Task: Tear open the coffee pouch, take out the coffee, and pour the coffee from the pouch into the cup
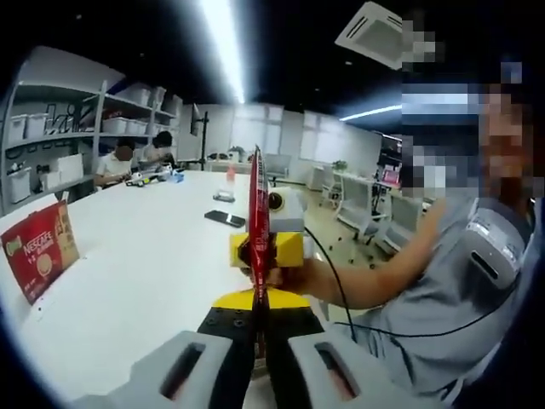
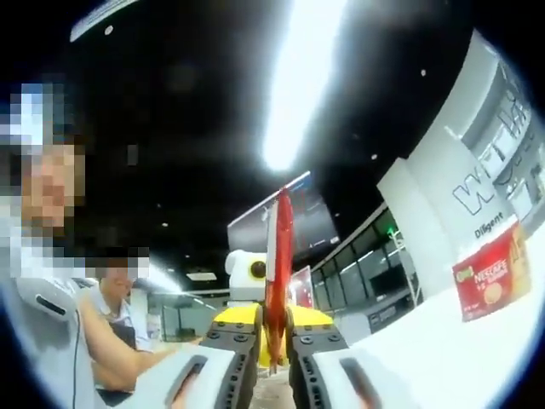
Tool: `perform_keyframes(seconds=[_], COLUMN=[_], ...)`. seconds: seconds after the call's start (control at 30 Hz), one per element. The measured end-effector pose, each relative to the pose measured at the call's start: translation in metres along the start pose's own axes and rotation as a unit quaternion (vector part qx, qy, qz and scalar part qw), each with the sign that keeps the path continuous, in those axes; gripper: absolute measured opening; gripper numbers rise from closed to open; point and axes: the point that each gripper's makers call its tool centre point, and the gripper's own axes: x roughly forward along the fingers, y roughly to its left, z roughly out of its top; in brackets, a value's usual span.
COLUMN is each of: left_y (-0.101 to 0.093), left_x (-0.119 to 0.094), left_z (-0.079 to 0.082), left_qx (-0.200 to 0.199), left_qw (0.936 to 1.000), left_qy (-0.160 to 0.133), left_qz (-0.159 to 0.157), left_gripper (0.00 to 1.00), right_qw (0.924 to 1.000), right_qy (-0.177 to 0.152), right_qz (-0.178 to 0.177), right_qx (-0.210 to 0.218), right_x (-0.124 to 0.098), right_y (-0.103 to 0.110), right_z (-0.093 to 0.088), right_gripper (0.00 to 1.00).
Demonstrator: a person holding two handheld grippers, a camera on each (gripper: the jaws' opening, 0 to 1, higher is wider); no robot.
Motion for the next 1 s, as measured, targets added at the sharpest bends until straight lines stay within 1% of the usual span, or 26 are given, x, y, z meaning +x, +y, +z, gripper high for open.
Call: perform_keyframes(seconds=[0.1,0.13,0.23,0.27,0.4,0.53,0.63,0.73,1.0], left_y=[-0.0006,-0.0003,0.0004,0.0000,0.0011,0.0023,0.0025,0.0040,0.0004], left_x=[-0.0013,-0.0020,-0.0022,-0.0020,-0.0007,0.0023,0.0041,0.0035,0.0022], left_z=[-0.0005,0.0002,0.0024,0.0021,0.0008,0.0025,0.0052,0.0056,0.0050], left_qx=[0.002,0.002,-0.003,-0.004,-0.004,-0.003,0.013,0.019,0.019], left_qw=[1.0000,1.0000,1.0000,1.0000,1.0000,1.0000,0.9998,0.9995,0.9995], left_qy=[0.002,0.001,-0.004,-0.003,-0.004,0.000,0.002,0.006,0.023], left_qz=[0.002,0.003,0.003,0.002,0.003,0.009,0.017,0.023,0.010], left_gripper=[0.04,0.04,0.04,0.04,0.04,0.05,0.06,0.07,0.06], right_qw=[1.0000,1.0000,0.9998,0.9999,0.9997,0.9995,0.9993,0.9993,0.9994], right_qy=[0.000,-0.005,-0.005,0.002,0.008,0.007,0.001,0.003,0.023], right_qz=[0.002,0.000,-0.004,-0.006,-0.020,-0.031,-0.036,-0.035,-0.026], right_qx=[0.003,-0.007,-0.019,-0.015,0.005,0.010,0.010,0.011,-0.004], right_x=[0.0008,0.0020,0.0040,0.0041,0.0025,0.0013,-0.0003,-0.0012,0.0017], right_y=[0.0023,0.0008,-0.0012,-0.0020,-0.0041,-0.0054,-0.0060,-0.0061,0.0034], right_z=[-0.0014,-0.0003,-0.0012,-0.0034,-0.0040,-0.0035,-0.0006,0.0002,-0.0046], right_gripper=[0.10,0.11,0.11,0.10,0.09,0.08,0.07,0.07,0.06])
